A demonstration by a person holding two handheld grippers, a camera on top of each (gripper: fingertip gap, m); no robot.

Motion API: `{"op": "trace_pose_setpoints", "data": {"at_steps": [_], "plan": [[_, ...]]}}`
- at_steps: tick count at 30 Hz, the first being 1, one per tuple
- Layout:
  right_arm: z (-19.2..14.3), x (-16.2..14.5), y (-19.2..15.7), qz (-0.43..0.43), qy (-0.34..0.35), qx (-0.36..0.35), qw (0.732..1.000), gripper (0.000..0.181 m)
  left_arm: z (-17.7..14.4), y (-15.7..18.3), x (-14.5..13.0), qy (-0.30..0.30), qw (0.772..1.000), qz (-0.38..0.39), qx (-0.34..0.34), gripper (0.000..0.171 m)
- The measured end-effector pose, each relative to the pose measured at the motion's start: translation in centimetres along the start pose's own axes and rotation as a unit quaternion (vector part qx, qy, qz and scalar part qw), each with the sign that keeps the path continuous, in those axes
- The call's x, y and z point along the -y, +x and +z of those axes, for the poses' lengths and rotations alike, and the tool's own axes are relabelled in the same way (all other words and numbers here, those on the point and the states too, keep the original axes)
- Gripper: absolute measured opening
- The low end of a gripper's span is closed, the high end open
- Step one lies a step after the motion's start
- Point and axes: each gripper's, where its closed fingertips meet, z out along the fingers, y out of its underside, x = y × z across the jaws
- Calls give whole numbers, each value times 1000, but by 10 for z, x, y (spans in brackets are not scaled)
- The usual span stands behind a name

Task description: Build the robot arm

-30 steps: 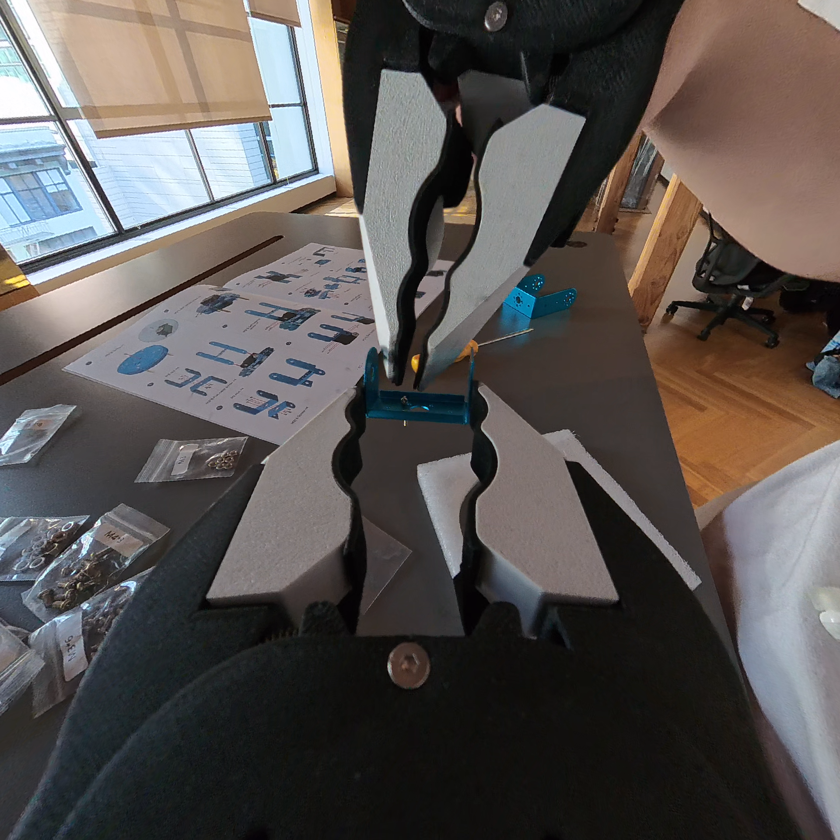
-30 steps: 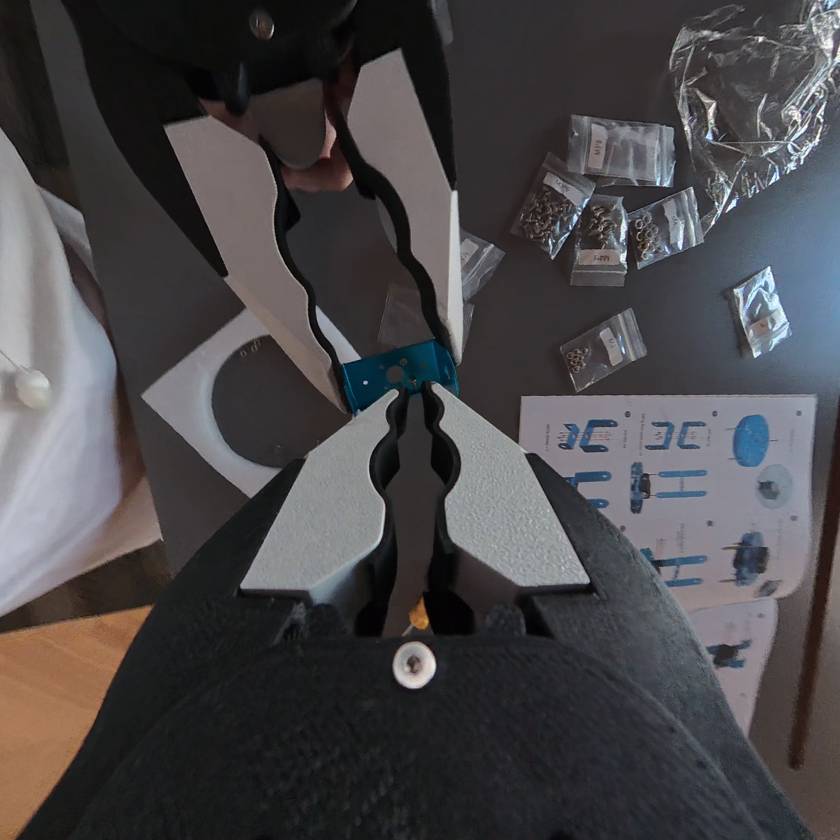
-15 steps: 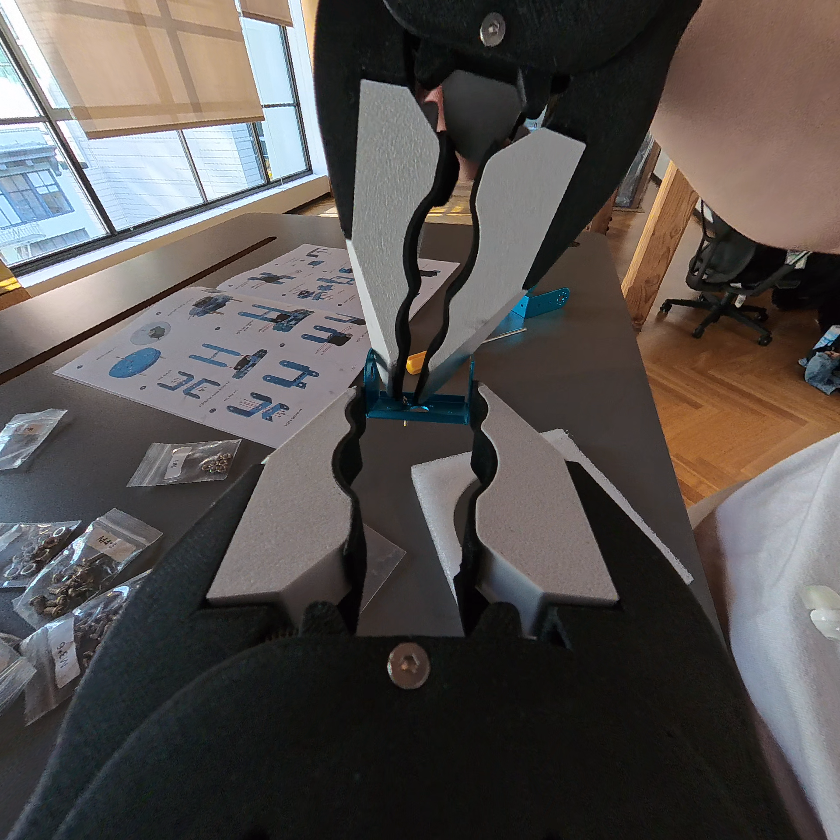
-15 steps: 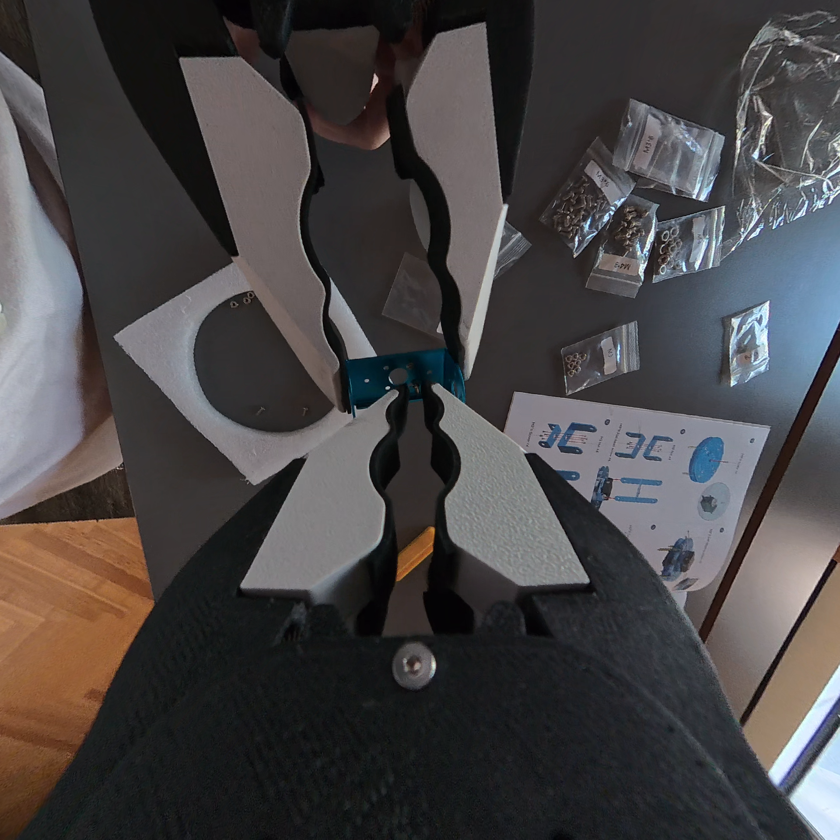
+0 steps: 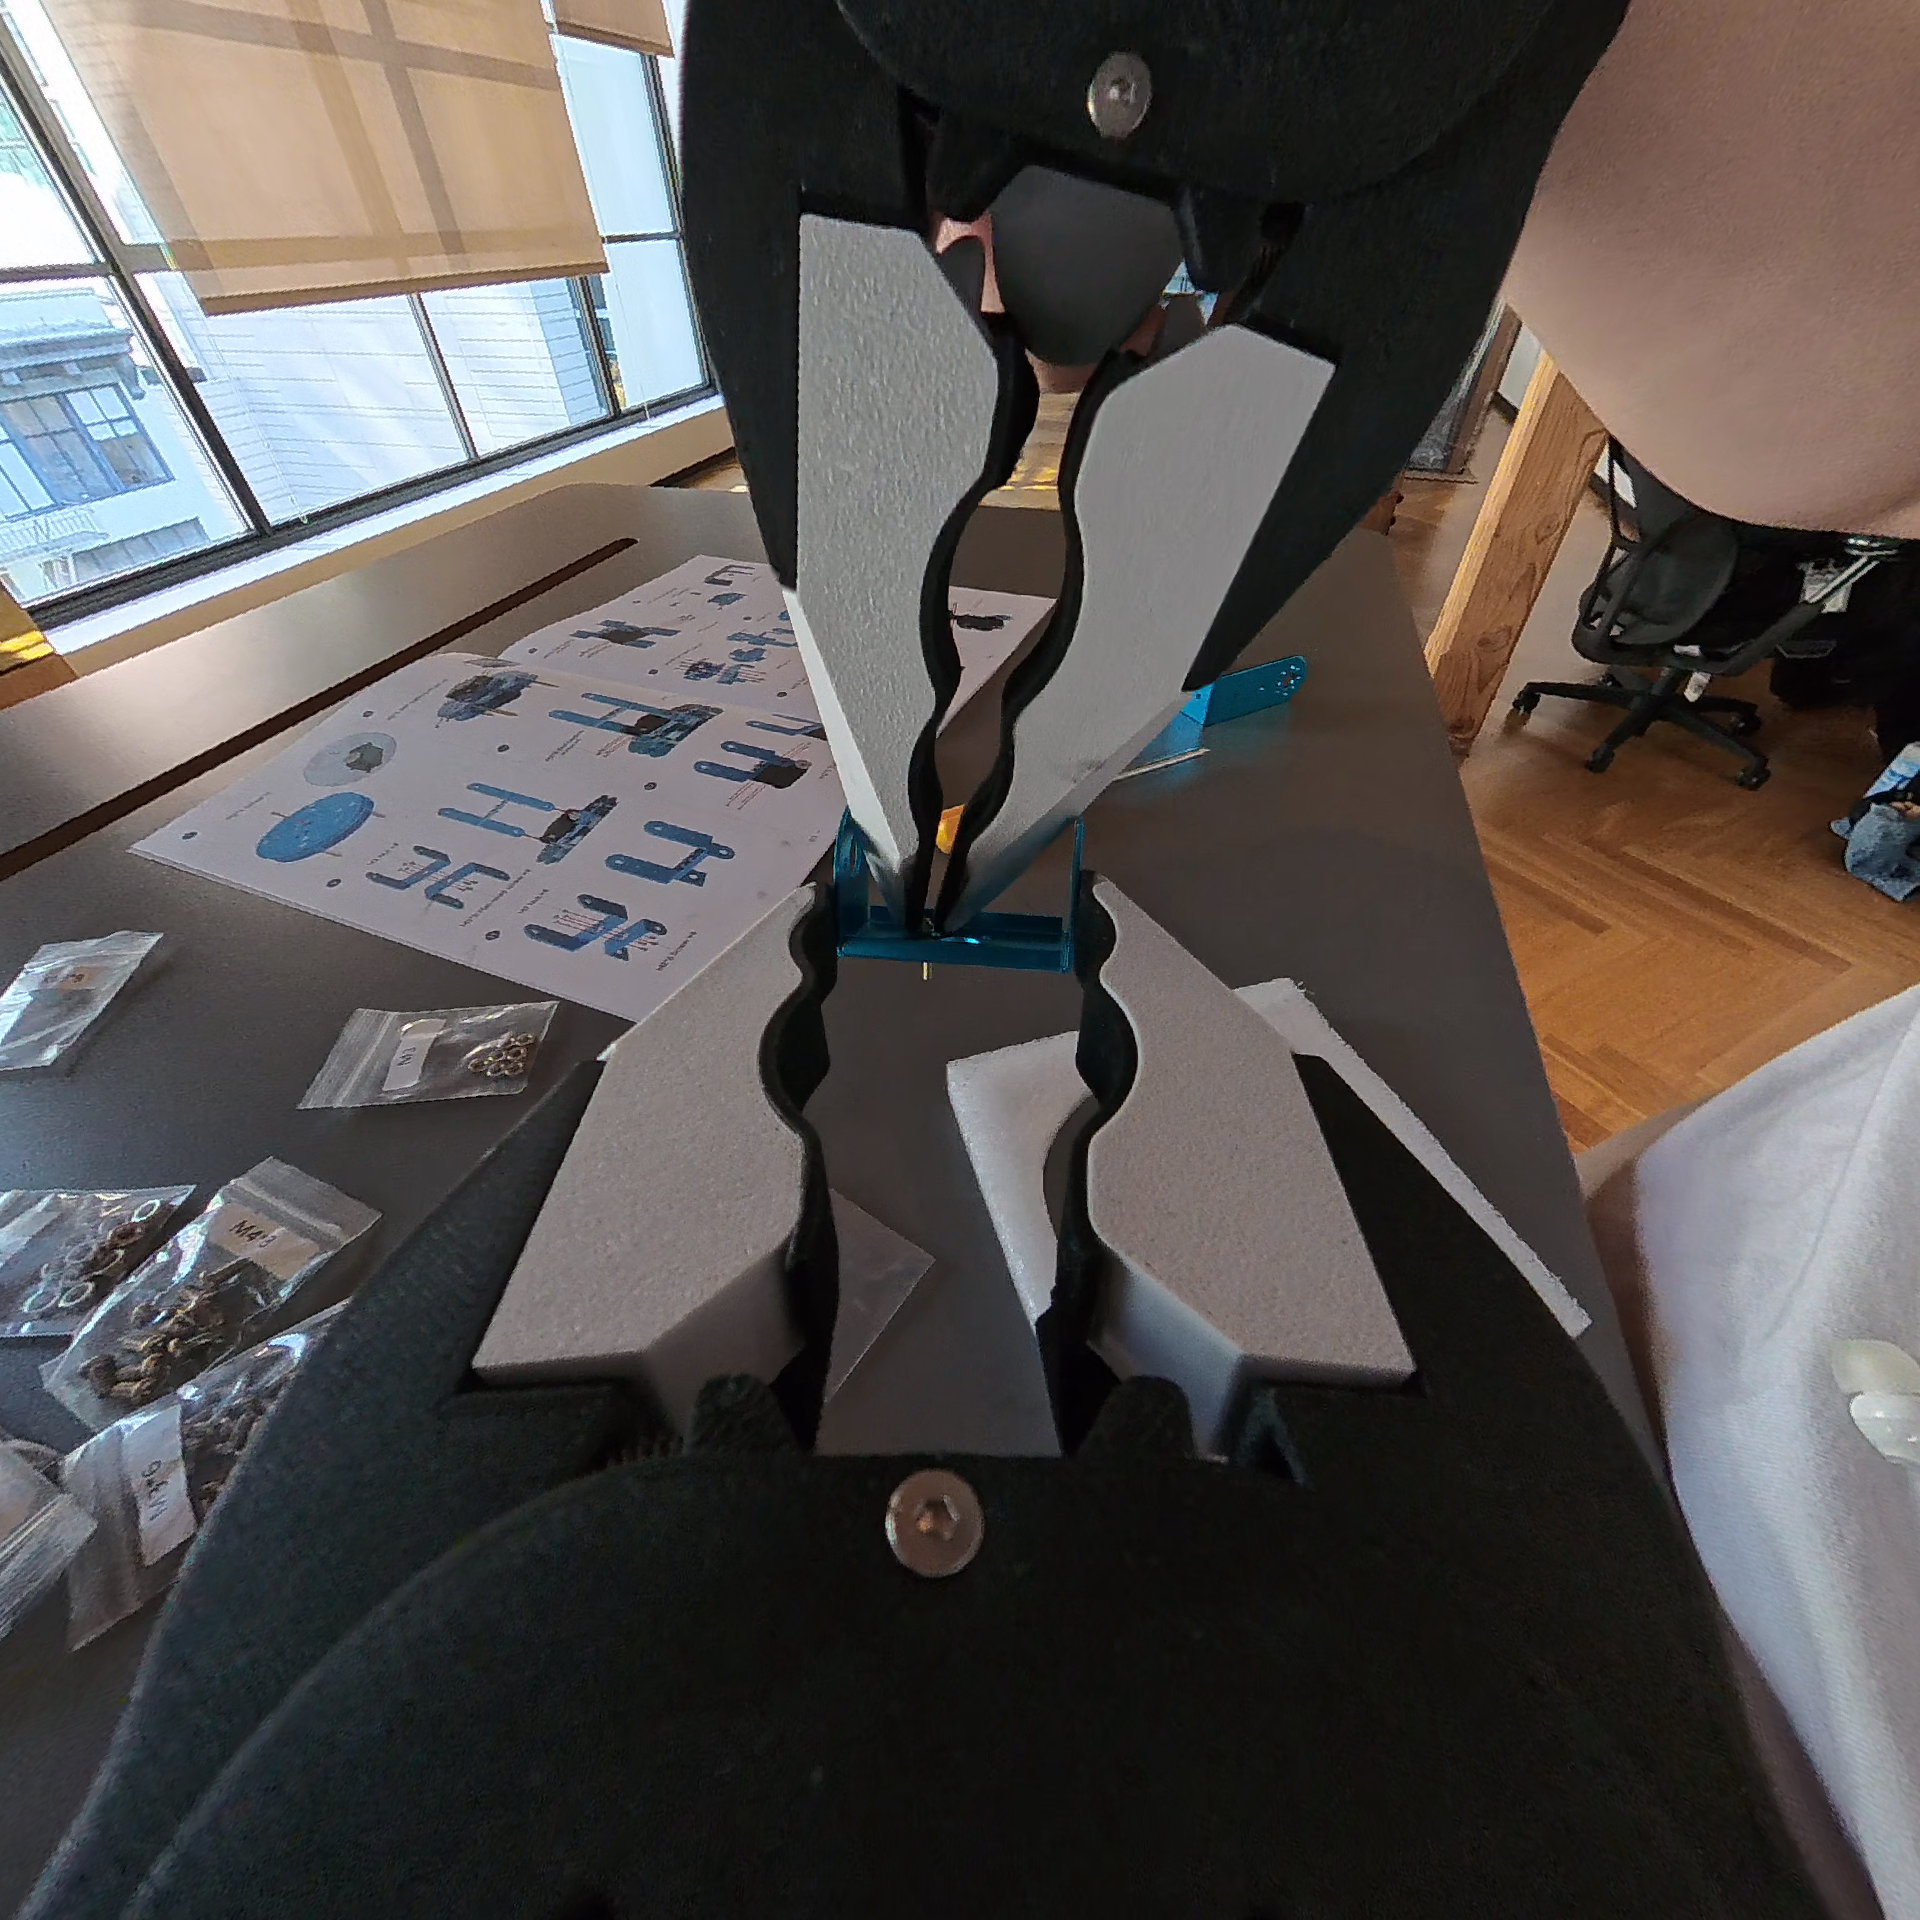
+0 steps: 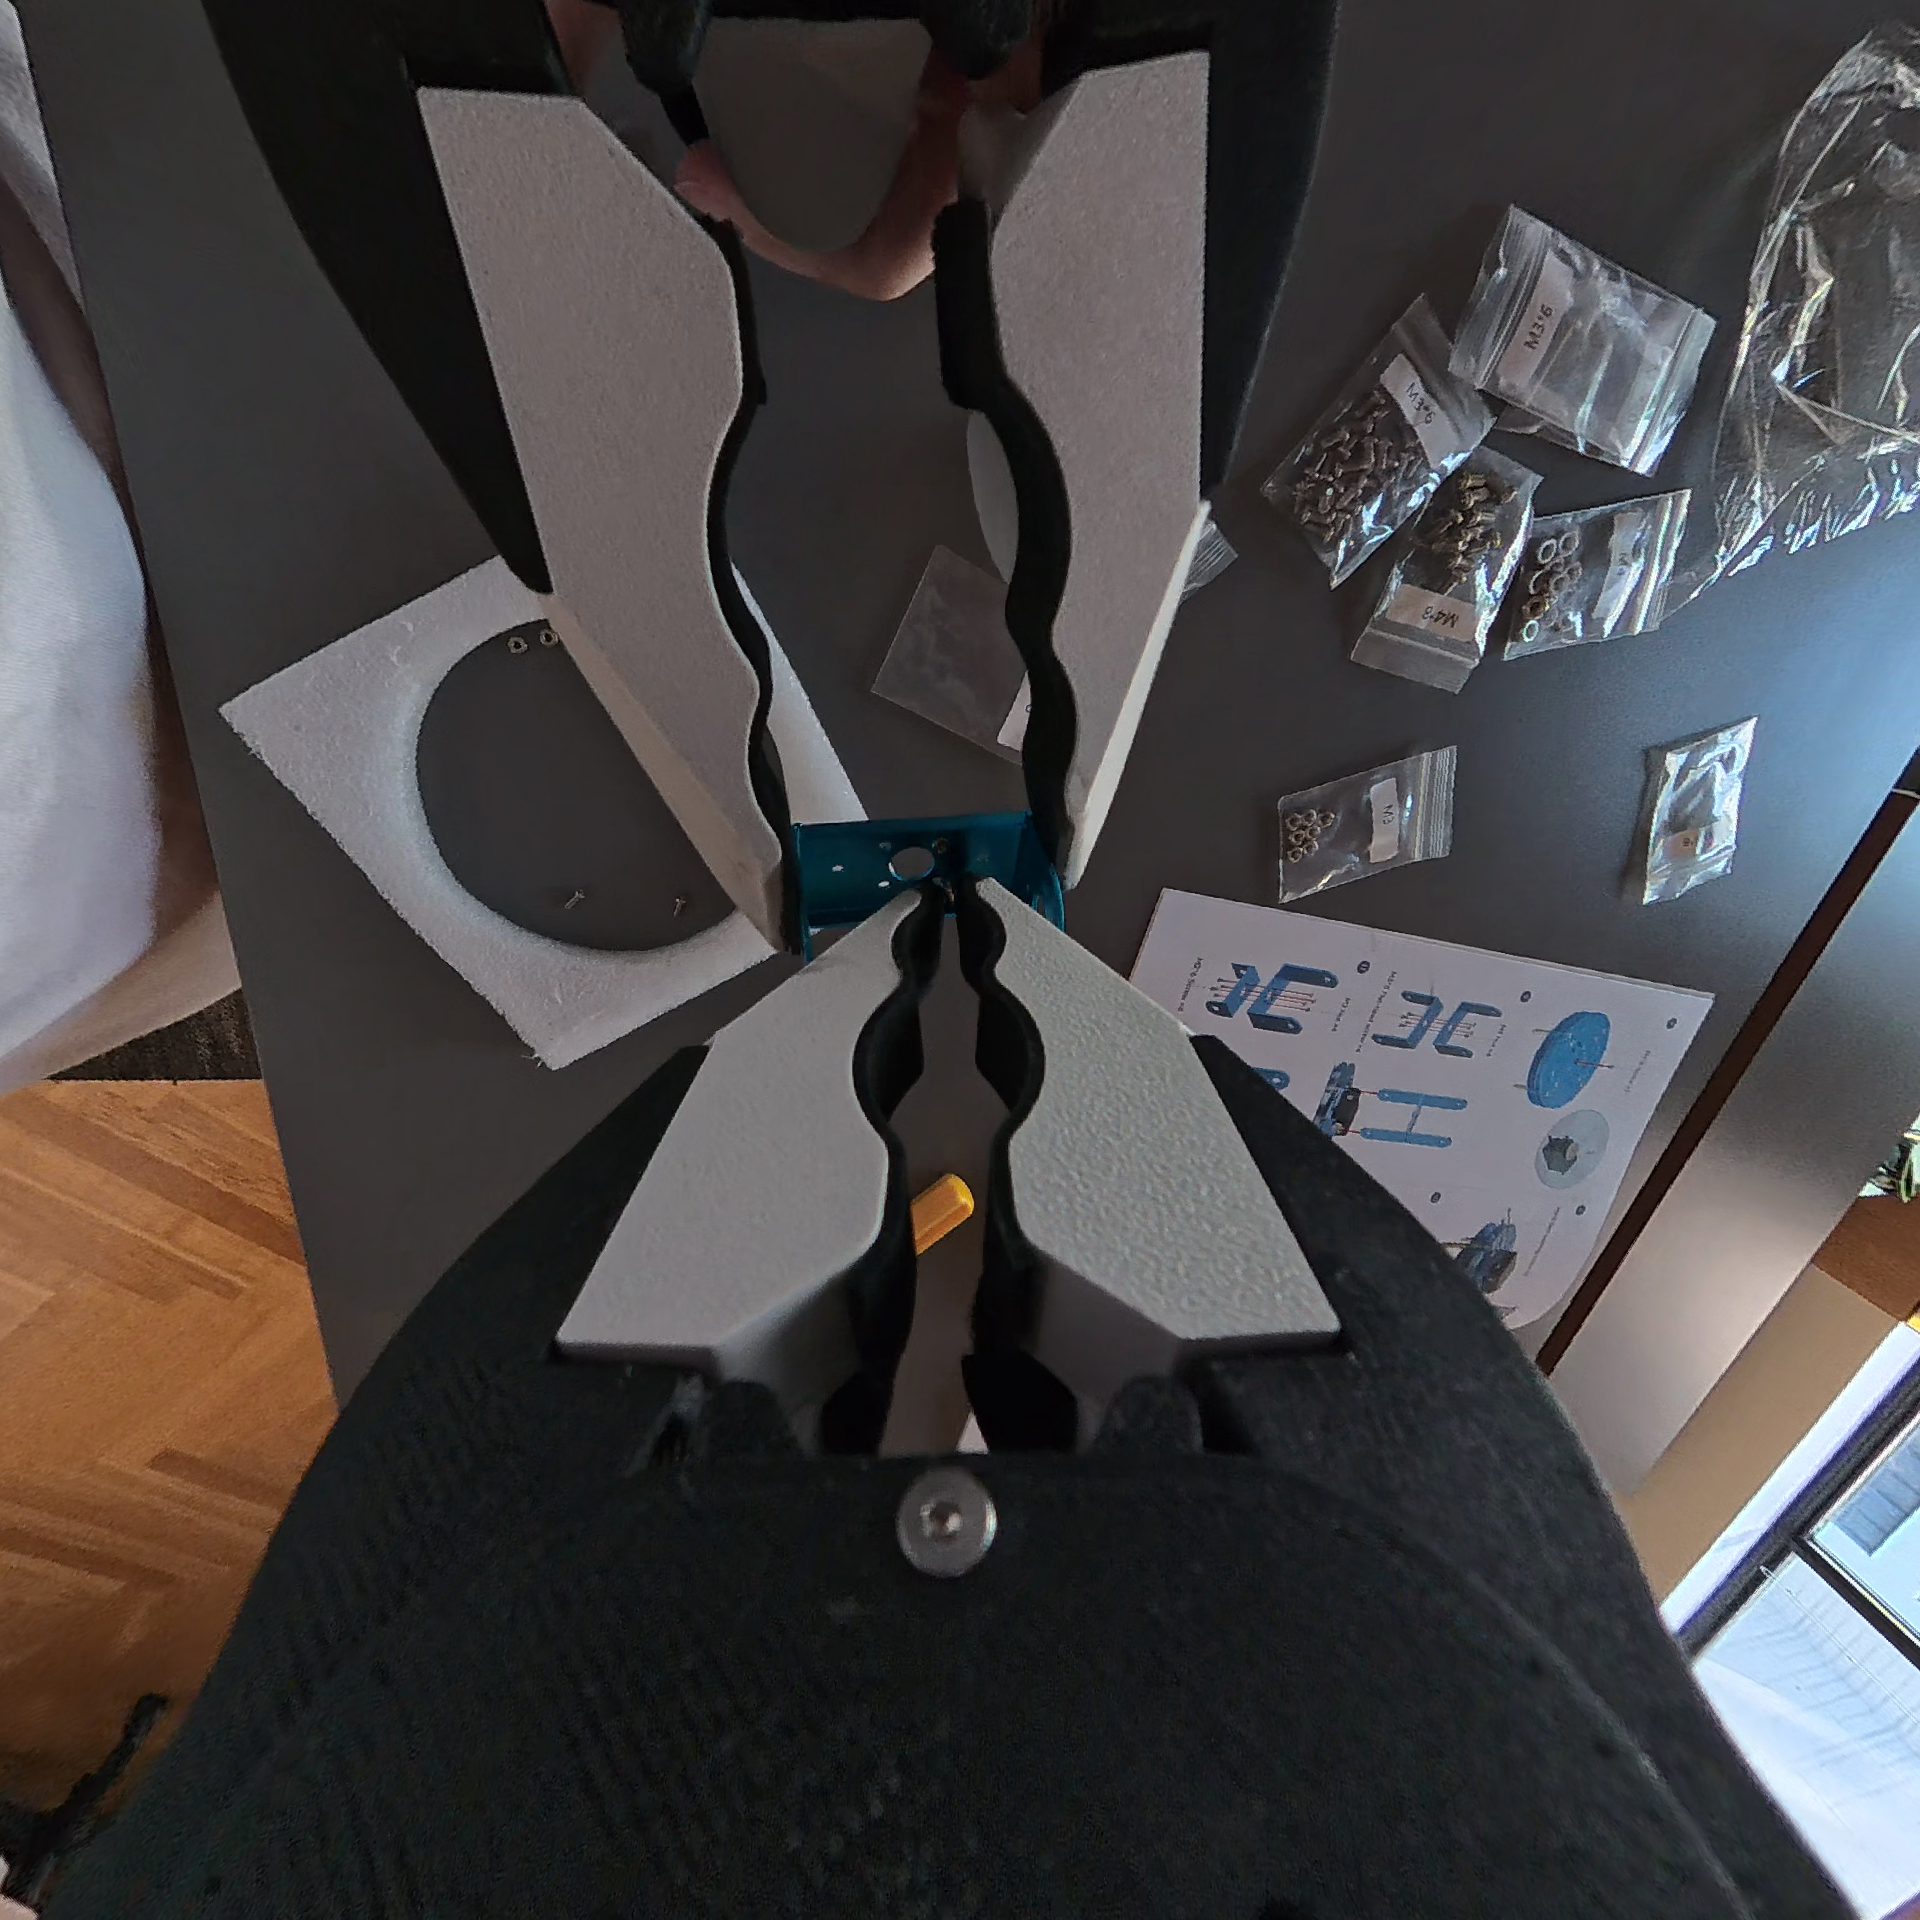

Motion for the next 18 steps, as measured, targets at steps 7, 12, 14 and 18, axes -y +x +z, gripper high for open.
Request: {"op": "trace_pose_setpoints", "data": {"at_steps": [7, 12, 14, 18], "plan": [[-9, 1, 4, 40, 67, -12, 997, 1, -3, -4, 5, 18, 1000, -11, 1, 45], [-30, 13, 14, 163, 252, 4, 954, 0, -9, -6, 18, 65, 997, -32, -7, 44], [-42, 20, 16, 220, 343, 38, 913, 0, -13, -6, 25, 89, 996, -30, -10, 44], [-59, 23, 17, 284, 447, 96, 843, 0, -19, -1, 37, 126, 992, -22, -20, 44]]}}
